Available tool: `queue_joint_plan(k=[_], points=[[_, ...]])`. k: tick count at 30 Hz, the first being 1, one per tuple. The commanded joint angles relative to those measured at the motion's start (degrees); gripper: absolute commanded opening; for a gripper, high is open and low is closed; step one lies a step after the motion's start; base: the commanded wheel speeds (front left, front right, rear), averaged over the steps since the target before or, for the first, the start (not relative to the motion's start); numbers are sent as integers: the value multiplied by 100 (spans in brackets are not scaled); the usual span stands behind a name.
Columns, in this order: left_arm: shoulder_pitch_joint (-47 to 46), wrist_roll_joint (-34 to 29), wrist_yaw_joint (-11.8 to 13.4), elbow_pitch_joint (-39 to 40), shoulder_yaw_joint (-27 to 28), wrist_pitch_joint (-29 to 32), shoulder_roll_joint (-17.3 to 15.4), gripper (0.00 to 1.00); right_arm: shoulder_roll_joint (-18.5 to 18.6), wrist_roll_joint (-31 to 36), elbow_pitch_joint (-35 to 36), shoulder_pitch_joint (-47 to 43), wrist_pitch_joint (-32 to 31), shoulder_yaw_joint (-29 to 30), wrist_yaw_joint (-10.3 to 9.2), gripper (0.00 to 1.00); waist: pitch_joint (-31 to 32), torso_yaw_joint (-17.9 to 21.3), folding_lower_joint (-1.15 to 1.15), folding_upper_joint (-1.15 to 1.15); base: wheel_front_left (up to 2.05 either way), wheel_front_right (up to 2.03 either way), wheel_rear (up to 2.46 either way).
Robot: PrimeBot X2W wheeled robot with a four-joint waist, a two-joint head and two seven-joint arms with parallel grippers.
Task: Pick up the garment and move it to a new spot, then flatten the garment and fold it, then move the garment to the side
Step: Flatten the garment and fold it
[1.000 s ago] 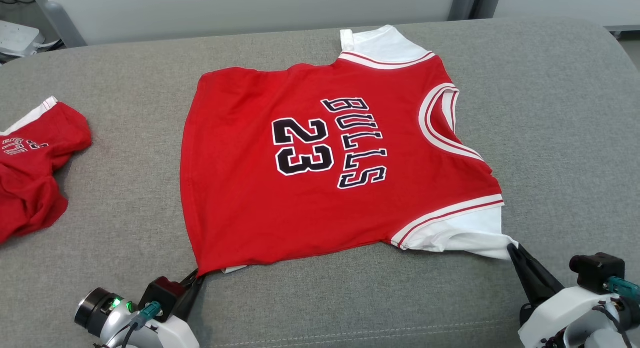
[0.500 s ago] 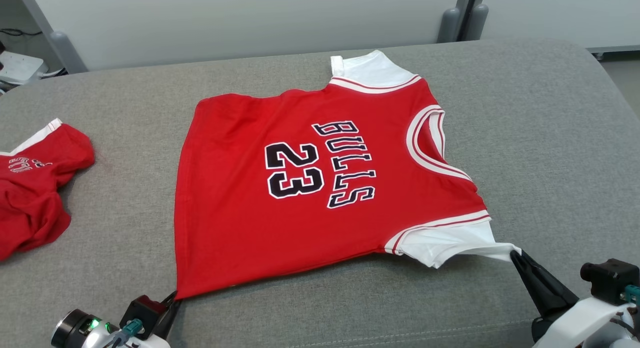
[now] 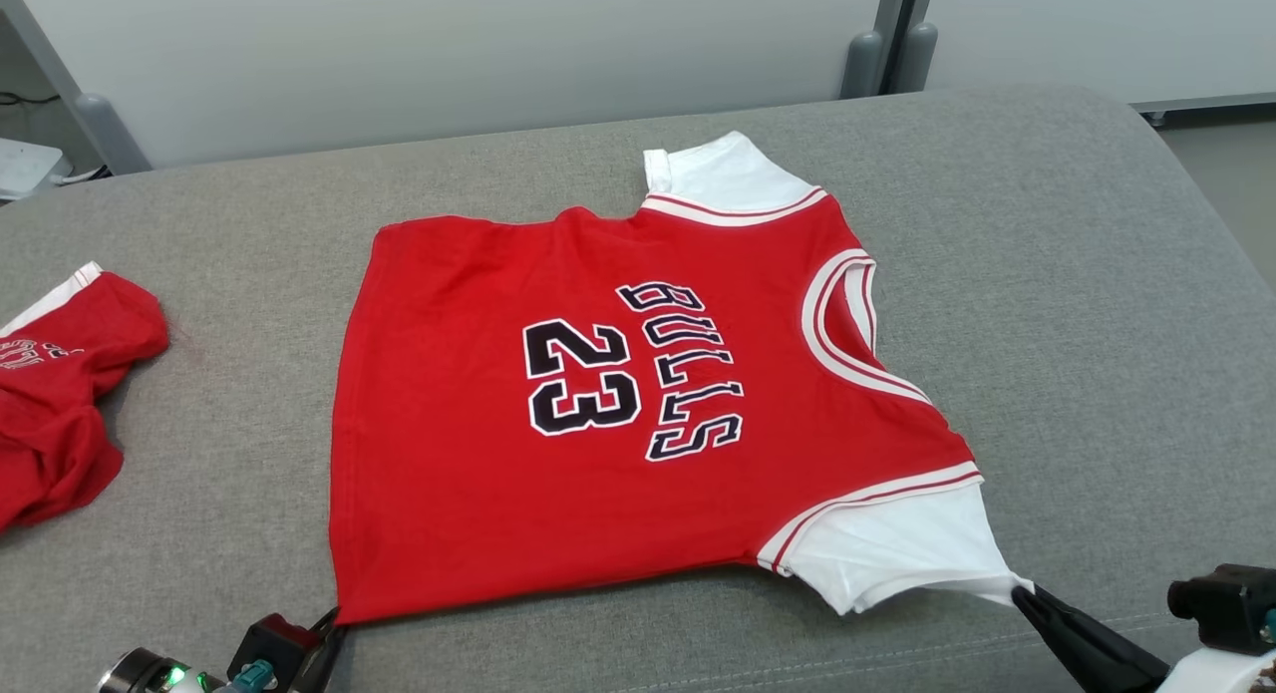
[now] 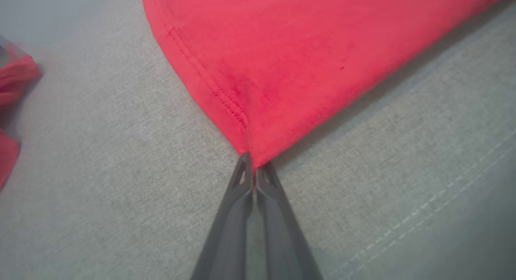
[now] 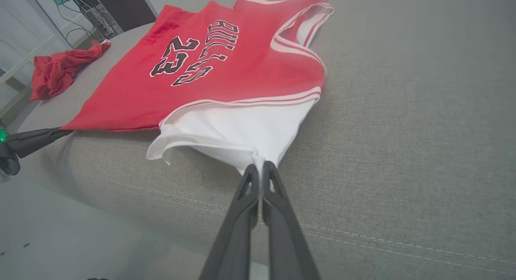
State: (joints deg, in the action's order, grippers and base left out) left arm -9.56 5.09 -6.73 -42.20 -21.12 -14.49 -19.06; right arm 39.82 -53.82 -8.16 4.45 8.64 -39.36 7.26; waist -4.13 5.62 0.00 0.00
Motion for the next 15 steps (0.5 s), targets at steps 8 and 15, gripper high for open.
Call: queue_joint_plan(k=[8, 15], points=[[-373, -53, -19, 613, 49, -43, -564, 0, 362, 126, 251, 280, 381, 445, 23, 0, -226, -155, 0, 0, 0, 0, 0], [-1943, 1129, -74, 1814, -2598, 1247, -1892, 0, -484, 1421, -824, 1656, 222, 991, 23, 0, -729, -503, 0, 0, 0, 0, 0]])
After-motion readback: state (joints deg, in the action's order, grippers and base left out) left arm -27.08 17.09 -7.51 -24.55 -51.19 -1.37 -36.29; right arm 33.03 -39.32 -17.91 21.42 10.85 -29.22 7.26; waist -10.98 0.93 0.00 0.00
